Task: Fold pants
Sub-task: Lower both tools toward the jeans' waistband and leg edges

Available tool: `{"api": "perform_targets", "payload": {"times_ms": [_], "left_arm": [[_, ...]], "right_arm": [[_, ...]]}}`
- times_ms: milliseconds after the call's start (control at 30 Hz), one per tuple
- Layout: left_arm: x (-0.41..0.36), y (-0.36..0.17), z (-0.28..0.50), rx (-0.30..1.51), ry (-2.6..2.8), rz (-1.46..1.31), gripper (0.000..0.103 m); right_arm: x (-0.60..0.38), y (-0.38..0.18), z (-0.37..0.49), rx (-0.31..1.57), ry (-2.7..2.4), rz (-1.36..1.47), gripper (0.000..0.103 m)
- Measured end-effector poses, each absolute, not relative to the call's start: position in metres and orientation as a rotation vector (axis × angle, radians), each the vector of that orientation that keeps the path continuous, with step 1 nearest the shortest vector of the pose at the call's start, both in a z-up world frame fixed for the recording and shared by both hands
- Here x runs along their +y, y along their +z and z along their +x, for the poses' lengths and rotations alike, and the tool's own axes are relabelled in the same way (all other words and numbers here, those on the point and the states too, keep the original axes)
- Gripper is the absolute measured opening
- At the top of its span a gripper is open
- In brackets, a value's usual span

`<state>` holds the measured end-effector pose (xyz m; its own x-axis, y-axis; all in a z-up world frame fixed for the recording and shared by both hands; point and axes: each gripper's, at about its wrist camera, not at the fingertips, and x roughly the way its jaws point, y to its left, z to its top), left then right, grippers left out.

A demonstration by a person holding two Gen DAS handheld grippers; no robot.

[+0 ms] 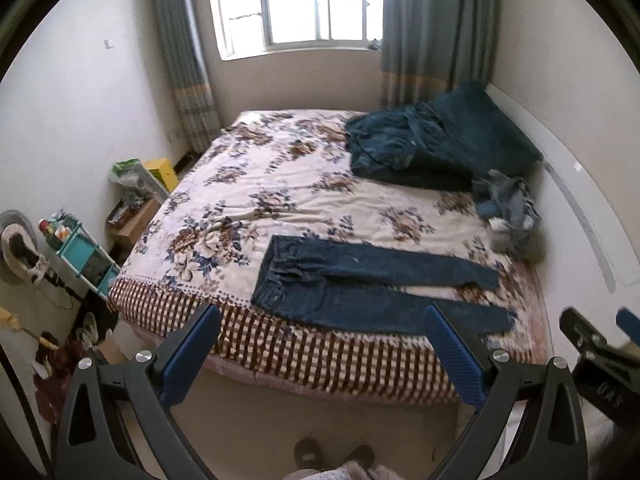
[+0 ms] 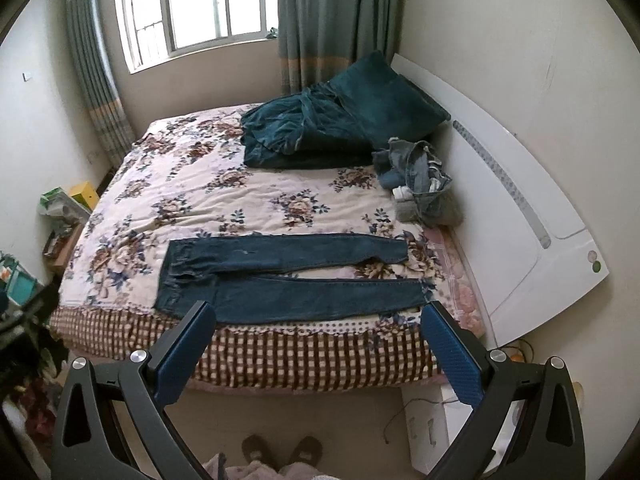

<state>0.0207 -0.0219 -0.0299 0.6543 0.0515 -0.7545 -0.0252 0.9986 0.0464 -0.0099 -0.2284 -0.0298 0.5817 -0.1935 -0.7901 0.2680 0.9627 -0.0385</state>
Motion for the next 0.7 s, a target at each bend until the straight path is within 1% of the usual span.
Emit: {"api": "perform_targets", "payload": {"times_ms": [367, 533, 700], "left_arm": [[-0.055, -0.112, 0.091, 0.955, 0.076, 0.068, 0.103], [-0.074, -0.148, 0.147, 1.015, 0.030, 0.089, 0.103], [-0.089, -0.191, 0.216, 1.087, -0.029, 0.106, 0.103]], "right_arm": [[-0.264, -0.142, 0.066, 1.027, -0.299, 0.056, 0.103], [-0.278, -0.180, 0.119, 1.080, -0.351, 0.063, 0.103], [-0.302, -0.230, 0.194, 1.163, -0.420, 0.100, 0.103]]}}
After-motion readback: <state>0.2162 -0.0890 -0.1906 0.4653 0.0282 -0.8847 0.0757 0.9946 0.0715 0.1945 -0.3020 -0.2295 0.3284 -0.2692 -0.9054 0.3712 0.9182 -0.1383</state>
